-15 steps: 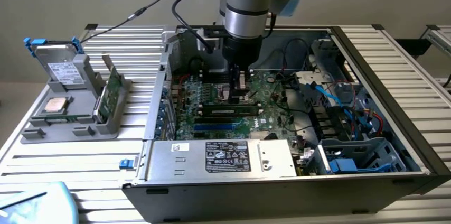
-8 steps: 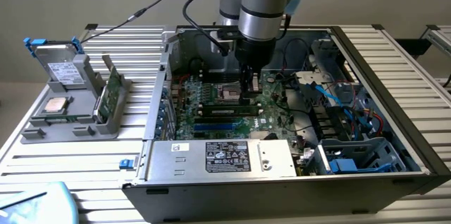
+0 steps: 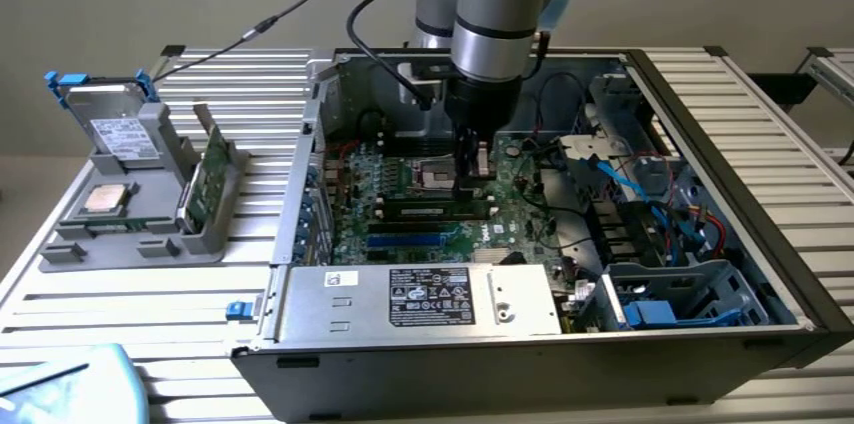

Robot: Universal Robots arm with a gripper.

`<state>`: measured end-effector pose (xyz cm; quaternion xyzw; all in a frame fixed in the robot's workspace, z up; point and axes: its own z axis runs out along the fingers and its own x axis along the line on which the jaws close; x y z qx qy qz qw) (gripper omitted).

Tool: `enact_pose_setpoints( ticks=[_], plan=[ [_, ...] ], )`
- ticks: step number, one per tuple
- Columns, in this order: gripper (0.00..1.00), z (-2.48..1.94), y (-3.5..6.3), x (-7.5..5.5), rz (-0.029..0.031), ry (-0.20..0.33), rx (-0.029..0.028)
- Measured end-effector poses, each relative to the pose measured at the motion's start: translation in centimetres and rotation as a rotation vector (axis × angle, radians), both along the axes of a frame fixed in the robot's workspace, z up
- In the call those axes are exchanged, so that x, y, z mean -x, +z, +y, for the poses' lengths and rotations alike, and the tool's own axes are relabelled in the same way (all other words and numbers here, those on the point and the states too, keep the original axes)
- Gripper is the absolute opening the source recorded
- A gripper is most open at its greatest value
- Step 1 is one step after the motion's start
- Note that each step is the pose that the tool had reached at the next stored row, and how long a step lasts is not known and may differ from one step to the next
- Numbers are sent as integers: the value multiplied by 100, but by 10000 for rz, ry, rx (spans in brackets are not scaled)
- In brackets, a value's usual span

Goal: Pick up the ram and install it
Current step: 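Press down the ram until it locks into place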

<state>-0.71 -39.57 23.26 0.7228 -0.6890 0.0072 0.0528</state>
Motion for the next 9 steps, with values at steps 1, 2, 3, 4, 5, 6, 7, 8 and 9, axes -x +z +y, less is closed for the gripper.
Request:
enact_pose_setpoints(
  ticks=[1,2,3,4,5,6,7,8,9],
  plan=[
    [11,0,-8,0,0,0,0],
    [11,0,-17,0,-1,0,-1],
    [11,0,-25,0,0,1,0],
    [11,0,-34,0,-1,0,-1],
    [11,0,-41,0,0,1,2],
    [11,-1,-48,0,2,1,6],
    [11,-1,-56,0,2,1,9],
    [11,0,-65,0,0,1,2],
    [11,0,-72,0,2,1,4]
  ],
)
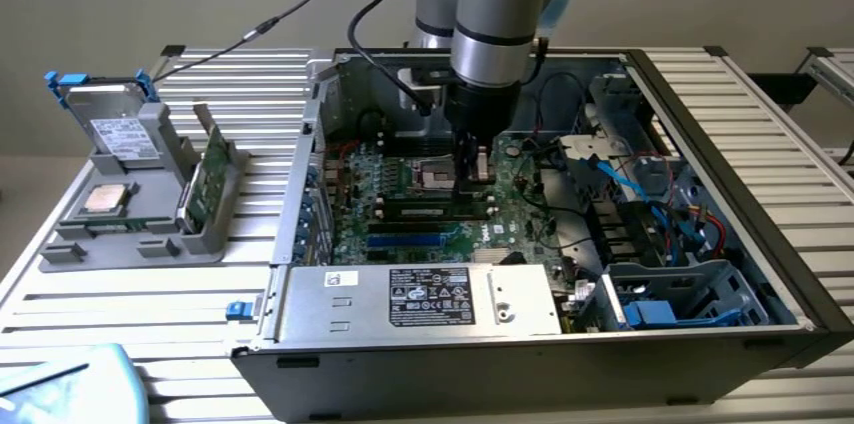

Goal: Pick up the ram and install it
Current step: 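Press down the ram until it locks into place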

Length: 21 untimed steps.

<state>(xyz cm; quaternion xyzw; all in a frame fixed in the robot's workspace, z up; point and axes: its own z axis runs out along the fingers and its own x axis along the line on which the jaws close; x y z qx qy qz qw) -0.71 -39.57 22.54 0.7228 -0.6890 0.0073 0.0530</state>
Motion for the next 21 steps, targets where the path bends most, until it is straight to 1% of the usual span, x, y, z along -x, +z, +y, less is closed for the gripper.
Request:
enact_pose_setpoints(
  ticks=[3,5,7,8,14,18,21],
  plan=[
    [11,1,-6,0,0,-1,-4],
    [11,3,20,1,-10,-1,-33],
    [11,0,75,11,-12,0,-11],
    [11,1,93,24,-23,-1,-11],
    [11,1,110,180,-93,-1,-10],
    [11,1,110,305,-108,-1,-10],
    [11,1,110,334,-110,-1,-10]
  ],
)
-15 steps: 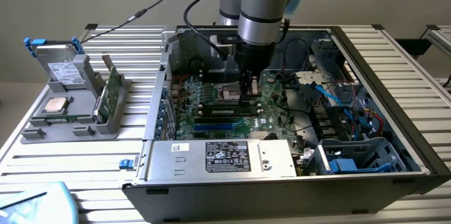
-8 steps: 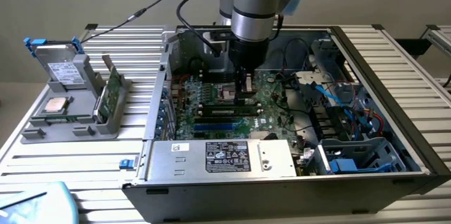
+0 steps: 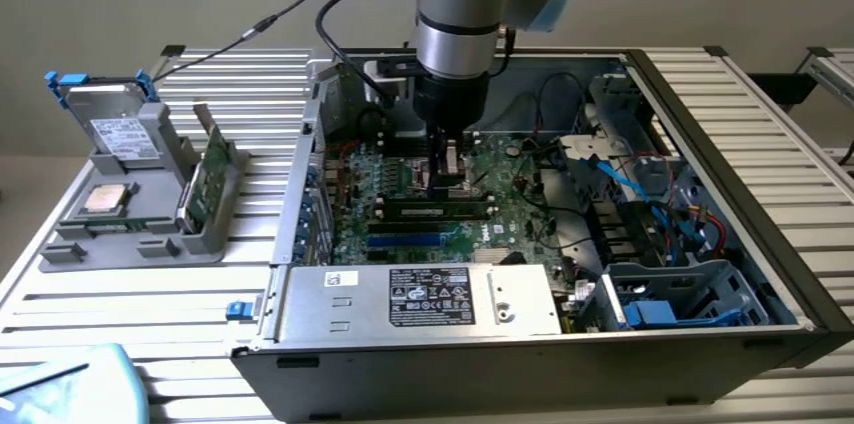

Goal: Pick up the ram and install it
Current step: 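Press down the ram until it locks into place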

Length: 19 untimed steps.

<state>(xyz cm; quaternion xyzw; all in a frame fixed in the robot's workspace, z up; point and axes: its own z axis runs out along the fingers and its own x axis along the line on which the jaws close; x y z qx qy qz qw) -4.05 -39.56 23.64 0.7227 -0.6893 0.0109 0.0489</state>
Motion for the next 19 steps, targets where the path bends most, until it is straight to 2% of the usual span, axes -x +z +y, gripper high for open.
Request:
enact_pose_setpoints(
  ticks=[19],
  plan=[
    [11,-2,-104,12,5,1,11]
  ],
)
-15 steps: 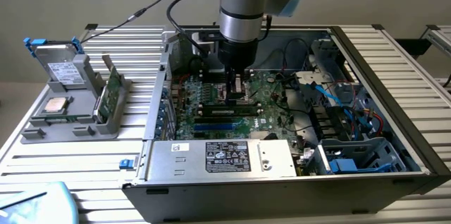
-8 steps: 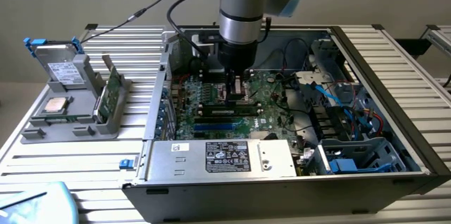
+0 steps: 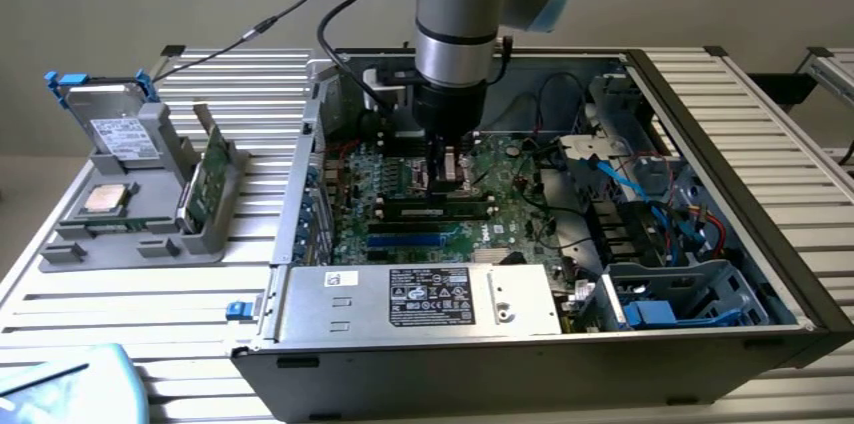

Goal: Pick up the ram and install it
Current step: 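Press down the ram until it locks into place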

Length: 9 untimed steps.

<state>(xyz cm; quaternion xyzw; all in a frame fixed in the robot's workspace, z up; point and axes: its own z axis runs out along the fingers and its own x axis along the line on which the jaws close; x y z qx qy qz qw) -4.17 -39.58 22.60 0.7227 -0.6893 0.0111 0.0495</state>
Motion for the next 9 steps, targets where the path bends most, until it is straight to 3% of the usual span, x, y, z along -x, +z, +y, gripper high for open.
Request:
enact_pose_setpoints(
  ticks=[5,7,9],
  plan=[
    [11,1,-24,0,-5,-1,-11],
    [11,4,5,-2,-20,0,-39],
    [11,-1,80,-2,-6,0,-17]
  ],
)
